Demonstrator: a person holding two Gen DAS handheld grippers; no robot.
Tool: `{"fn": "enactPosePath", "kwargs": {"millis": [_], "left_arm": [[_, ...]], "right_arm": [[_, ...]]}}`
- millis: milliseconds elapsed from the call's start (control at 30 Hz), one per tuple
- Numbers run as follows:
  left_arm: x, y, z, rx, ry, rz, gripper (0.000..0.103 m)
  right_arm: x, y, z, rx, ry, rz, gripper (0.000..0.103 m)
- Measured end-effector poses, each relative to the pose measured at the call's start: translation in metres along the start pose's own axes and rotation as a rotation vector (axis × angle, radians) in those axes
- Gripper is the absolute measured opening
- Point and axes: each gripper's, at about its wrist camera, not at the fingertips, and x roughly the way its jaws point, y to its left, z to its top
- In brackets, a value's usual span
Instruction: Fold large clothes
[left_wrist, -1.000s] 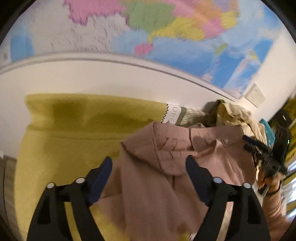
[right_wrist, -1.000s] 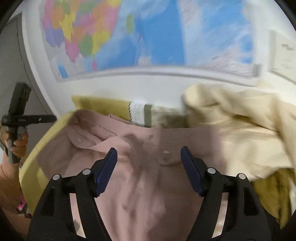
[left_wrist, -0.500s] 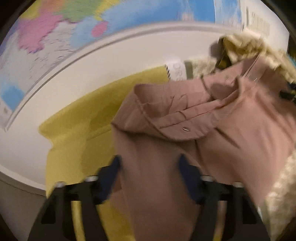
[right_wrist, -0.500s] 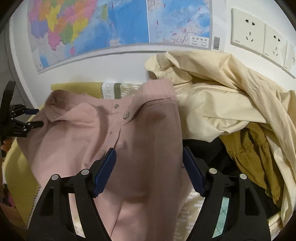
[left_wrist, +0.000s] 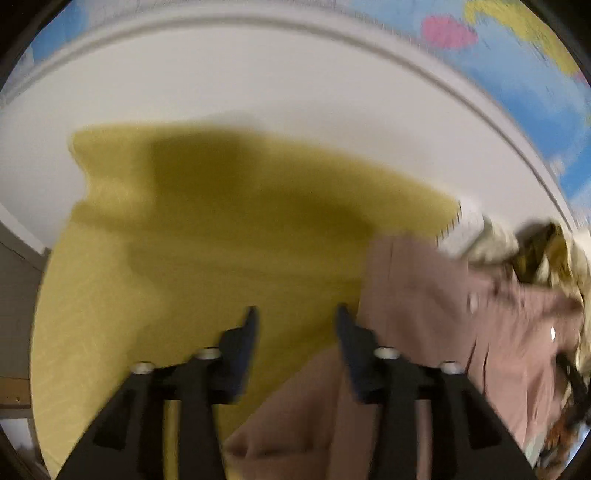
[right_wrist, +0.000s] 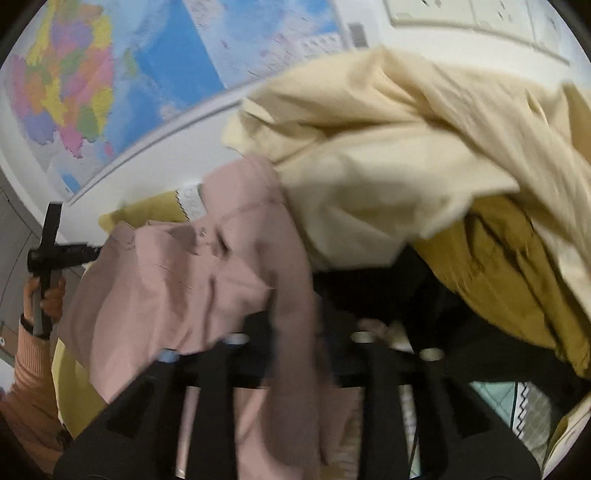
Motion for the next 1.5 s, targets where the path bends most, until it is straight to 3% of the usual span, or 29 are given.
{"fn": "enactPosePath", "kwargs": {"millis": [33,133,267,333,433,500,567,667,700,733,767,800,867,967,1100,1133,1167,1200,1233,1300,1333,1367,1400,1500], "left_arm": [[-0.004,0.003,-0.011,0.028,-0.001,-0.021,0.059],[-0.023,0.008,-0.044,0.101,-0.014,-0.085,0.072],[-0.054,0.015,-0.094,0.146,-0.072,-0.268,0.088],[-0.056,0.009,-0.114,0.185,-0.084,-0.281,0.096],[-0.038,-0.012,-0.131,0.258,-0.041,-0.306,0.096],[-0.021,-0.028,-0.137,0.313,-0.007,-0.281,0.096],[-0.014,-0.043,-0.15,0.396,-0.053,-0.189,0.096],[-0.016,-0.043,-0.151,0.398,-0.06,-0.167,0.095],[-0.018,-0.04,-0.151,0.369,-0.08,-0.164,0.079],[-0.022,-0.038,-0.151,0.339,-0.094,-0.165,0.066],[-0.025,-0.037,-0.153,0.316,-0.089,-0.193,0.042],[-0.03,-0.035,-0.154,0.28,-0.076,-0.211,0.031],[-0.044,-0.029,-0.157,0.222,-0.066,-0.254,0.023],[-0.067,-0.014,-0.165,0.165,-0.047,-0.31,0.021],[-0.076,0.007,-0.199,0.137,0.009,-0.369,0.025],[-0.071,0.01,-0.205,0.139,0.028,-0.352,0.028],[-0.062,0.011,-0.21,0.143,0.059,-0.291,0.037],[-0.061,0.013,-0.212,0.144,0.063,-0.272,0.042],[-0.067,0.013,-0.21,0.143,0.034,-0.277,0.042],[-0.089,0.007,-0.203,0.166,-0.072,-0.212,0.053],[-0.106,0.002,-0.2,0.201,-0.153,-0.163,0.061],[-0.121,-0.007,-0.196,0.242,-0.22,-0.141,0.074],[-0.128,-0.014,-0.192,0.271,-0.257,-0.138,0.079],[-0.127,-0.045,-0.169,0.342,-0.285,-0.118,0.08]], "right_arm": [[-0.002,-0.004,-0.002,0.014,-0.006,0.013,0.063],[-0.014,-0.014,-0.014,0.041,-0.003,0.105,0.077],[-0.022,-0.021,-0.04,0.051,0.035,0.213,0.086],[-0.016,-0.017,-0.054,0.026,0.069,0.208,0.087],[0.006,-0.013,-0.069,0.031,0.143,0.215,0.09],[0.012,-0.007,-0.072,0.016,0.118,0.234,0.096],[0.015,0.001,-0.071,-0.001,0.113,0.217,0.089],[0.02,0.005,-0.072,0.019,0.137,0.246,0.051],[0.021,0.004,-0.072,0.041,0.155,0.287,0.026],[0.02,0.002,-0.072,0.066,0.163,0.331,0.019],[0.017,0.001,-0.073,0.1,0.164,0.38,0.018],[0.011,0.002,-0.074,0.11,0.161,0.402,0.016],[-0.006,0.007,-0.076,0.126,0.141,0.471,0.013],[-0.048,0.012,-0.084,0.137,0.11,0.55,0.007],[-0.08,0.008,-0.108,0.129,0.133,0.501,0.007],[-0.075,0.005,-0.116,0.121,0.173,0.451,0.013],[-0.068,0.003,-0.12,0.119,0.211,0.383,0.018],[-0.06,-0.002,-0.123,0.133,0.242,0.315,0.03],[-0.054,-0.003,-0.121,0.133,0.256,0.269,0.05],[-0.059,-0.001,-0.113,0.078,0.204,0.12,0.069],[-0.068,0.003,-0.105,0.045,0.145,0.055,0.073],[-0.075,0.01,-0.098,0.014,0.099,0.04,0.073],[-0.083,0.021,-0.09,-0.035,0.044,0.052,0.075],[-0.066,0.062,-0.074,-0.187,0.032,0.058,0.074]]}}
